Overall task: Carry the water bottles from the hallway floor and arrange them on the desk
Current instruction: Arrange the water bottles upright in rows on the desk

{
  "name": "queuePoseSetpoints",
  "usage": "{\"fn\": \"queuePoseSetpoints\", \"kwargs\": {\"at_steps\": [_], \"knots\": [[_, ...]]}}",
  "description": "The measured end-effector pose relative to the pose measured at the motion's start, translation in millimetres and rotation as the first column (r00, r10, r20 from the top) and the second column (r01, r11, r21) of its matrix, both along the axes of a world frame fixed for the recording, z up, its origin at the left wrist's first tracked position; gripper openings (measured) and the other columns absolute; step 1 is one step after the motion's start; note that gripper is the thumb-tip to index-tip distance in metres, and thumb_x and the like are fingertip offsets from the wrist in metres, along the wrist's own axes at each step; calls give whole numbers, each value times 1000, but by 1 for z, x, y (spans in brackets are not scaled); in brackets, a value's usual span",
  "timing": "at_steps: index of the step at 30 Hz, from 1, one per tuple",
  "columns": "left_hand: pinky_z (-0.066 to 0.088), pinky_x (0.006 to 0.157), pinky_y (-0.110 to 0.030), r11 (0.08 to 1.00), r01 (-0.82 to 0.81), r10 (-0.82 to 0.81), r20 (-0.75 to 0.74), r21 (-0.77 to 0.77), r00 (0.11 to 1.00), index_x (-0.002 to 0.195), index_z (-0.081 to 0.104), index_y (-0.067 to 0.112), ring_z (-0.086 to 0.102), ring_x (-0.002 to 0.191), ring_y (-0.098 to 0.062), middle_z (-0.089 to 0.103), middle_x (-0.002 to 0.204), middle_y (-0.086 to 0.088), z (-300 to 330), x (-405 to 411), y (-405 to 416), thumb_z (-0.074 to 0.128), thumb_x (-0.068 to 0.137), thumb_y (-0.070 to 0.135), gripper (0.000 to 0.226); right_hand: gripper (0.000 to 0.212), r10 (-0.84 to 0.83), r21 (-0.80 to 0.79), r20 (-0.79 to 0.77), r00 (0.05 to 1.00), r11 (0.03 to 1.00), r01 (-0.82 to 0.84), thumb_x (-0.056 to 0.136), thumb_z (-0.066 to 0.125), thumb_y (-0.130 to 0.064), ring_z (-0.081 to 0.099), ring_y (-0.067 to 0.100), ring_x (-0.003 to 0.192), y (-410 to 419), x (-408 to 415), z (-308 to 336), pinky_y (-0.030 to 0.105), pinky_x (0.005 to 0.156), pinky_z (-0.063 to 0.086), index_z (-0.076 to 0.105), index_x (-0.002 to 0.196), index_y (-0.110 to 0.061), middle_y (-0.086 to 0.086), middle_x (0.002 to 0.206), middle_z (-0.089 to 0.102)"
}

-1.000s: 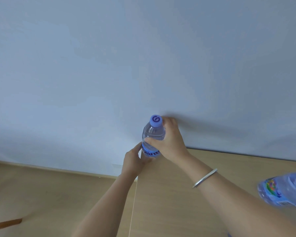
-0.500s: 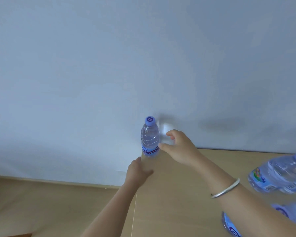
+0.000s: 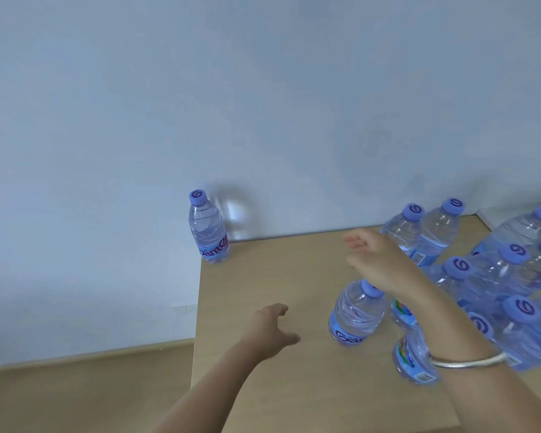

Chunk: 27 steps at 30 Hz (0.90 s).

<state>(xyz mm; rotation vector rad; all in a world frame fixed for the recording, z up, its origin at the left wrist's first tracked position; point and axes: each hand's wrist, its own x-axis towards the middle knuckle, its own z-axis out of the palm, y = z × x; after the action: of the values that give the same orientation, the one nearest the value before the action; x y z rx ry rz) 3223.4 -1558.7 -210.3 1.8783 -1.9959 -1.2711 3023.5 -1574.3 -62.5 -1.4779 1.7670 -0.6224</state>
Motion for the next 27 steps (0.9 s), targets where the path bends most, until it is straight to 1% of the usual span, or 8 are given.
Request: {"fn": "queuePoseSetpoints", "kwargs": {"at_steps": [2,5,8,12,16,19,24,27], "knots": [[31,91,-15,999,34,-34,7,2,999,137,42,18,44,127,-11,48,139,3,0,-10,6,72,77,32,69,41,-7,46,11,1000,999,6,83,59,-21,46,6,110,19,-13,-5,27,92,37,51,123,-25,-8,124,48],[30,88,-13,997,71,-72,6,3,997,138,42,18,43,127,-11,47,139,4,0,-21,12,73,77,31,69,58,27,112,-49,998,994,-21,74,73,-41,46,6,107,40,-18,-15,23,86,34,46,124,-29,-12,120,45],[31,87,-13,997,82,-82,-7,5,997,138,41,18,44,126,-10,47,139,5,2,-28,15,73,77,31,71,61,-3,50,-96,995,999,8,69,78,-30,49,10,97,50,-15,-27,19,69,37,43,118,-30,-10,108,49],[34,87,-15,994,105,-104,-60,21,993,142,34,23,45,125,-8,49,136,5,3,-34,21,77,72,32,84,36,-77,-115,-118,990,991,64,65,77,-25,44,9,65,55,-15,-35,19,53,32,43,75,-24,-10,70,47],[36,86,-18,991,121,-112,-150,52,982,146,21,32,45,122,-8,46,137,6,-1,-36,30,81,66,33,100,39,-87,-161,-137,987,985,65,65,77,-29,40,14,61,55,-13,-35,27,56,35,47,77,-8,-4,66,45],[38,88,-19,996,64,-47,-236,68,971,146,21,33,47,115,-6,45,136,9,0,-32,31,84,62,33,104,38,-85,-200,-91,992,978,66,63,79,-27,37,10,55,51,-10,-26,22,52,30,46,71,-9,-10,57,40],[46,79,-10,998,-17,45,-487,62,872,127,46,37,58,106,-8,62,117,15,23,-20,26,84,60,16,80,37,21,-257,66,998,966,-3,61,81,-26,36,1,45,31,0,8,12,45,31,45,59,-21,-19,44,41],[54,82,-26,995,-69,98,-618,71,780,114,56,25,63,95,-13,68,105,1,41,-11,26,81,58,11,62,35,74,-302,102,992,952,-40,61,80,-27,34,4,50,14,13,24,16,49,29,47,63,-15,-13,51,38]]}}
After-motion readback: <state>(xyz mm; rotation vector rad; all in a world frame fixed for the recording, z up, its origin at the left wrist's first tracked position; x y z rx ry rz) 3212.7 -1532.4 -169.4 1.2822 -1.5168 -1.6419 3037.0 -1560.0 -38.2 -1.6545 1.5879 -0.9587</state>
